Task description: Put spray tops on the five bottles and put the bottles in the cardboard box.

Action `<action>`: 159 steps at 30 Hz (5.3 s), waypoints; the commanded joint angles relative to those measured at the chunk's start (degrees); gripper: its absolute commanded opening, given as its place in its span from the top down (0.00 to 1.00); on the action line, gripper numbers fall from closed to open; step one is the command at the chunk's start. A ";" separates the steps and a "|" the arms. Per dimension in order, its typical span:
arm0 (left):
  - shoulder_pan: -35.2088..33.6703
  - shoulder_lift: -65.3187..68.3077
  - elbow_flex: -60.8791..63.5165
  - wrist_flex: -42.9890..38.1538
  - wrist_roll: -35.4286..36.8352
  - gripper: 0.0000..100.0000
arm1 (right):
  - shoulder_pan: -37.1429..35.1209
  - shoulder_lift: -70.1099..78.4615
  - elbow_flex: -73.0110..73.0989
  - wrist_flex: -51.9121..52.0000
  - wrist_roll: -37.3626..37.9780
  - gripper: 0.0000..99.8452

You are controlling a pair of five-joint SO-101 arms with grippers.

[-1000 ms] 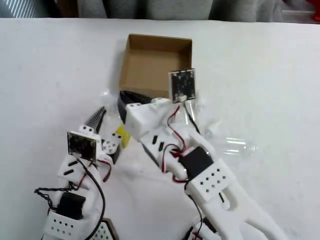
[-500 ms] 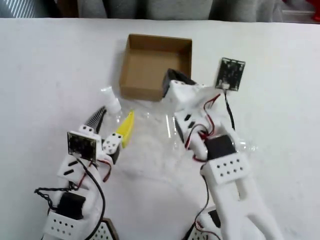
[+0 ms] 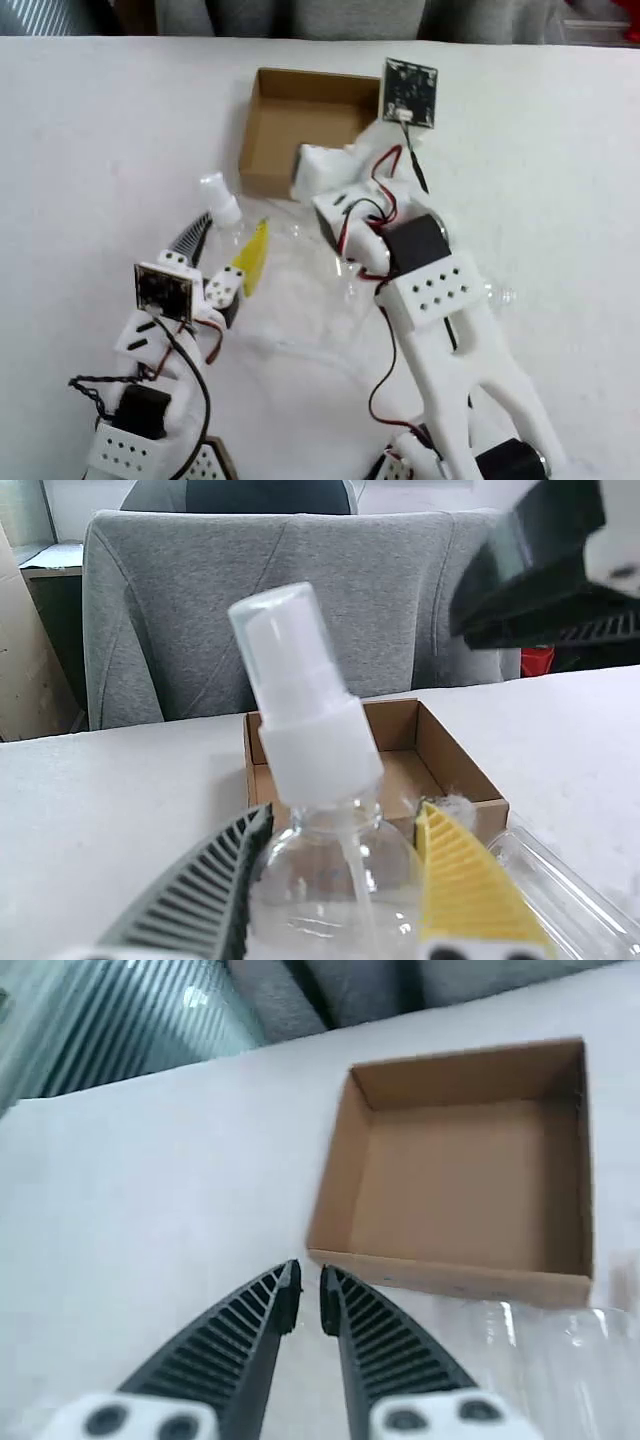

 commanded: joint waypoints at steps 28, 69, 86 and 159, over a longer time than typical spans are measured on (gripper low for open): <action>0.04 -0.92 0.18 -0.44 -3.78 0.92 | -15.16 18.42 -34.02 25.01 1.41 0.98; -0.04 -0.92 0.18 -0.44 -3.87 0.92 | 16.66 54.20 -50.90 18.33 7.65 0.86; -0.04 -0.92 0.26 -0.44 -3.87 0.92 | 18.33 77.49 -67.87 19.12 10.02 0.92; -0.04 -0.92 0.88 -1.93 -3.96 0.92 | 21.67 71.43 -67.78 47.25 61.54 0.94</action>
